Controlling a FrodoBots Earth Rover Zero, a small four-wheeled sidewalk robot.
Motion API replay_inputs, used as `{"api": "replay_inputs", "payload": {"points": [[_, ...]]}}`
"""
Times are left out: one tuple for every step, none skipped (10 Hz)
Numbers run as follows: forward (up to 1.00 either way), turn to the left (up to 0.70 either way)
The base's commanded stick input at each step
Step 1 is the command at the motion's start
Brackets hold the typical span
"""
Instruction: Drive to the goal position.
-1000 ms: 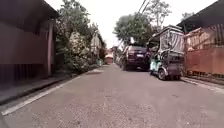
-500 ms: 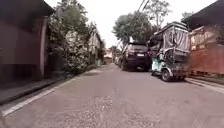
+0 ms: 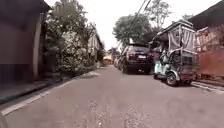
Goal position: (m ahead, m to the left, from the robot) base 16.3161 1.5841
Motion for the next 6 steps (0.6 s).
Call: {"api": "replay_inputs", "payload": {"points": [[0.70,0.03],[0.70,0.11],[0.70,0.32],[0.70,0.10],[0.70,0.00],[0.70,0.00]]}}
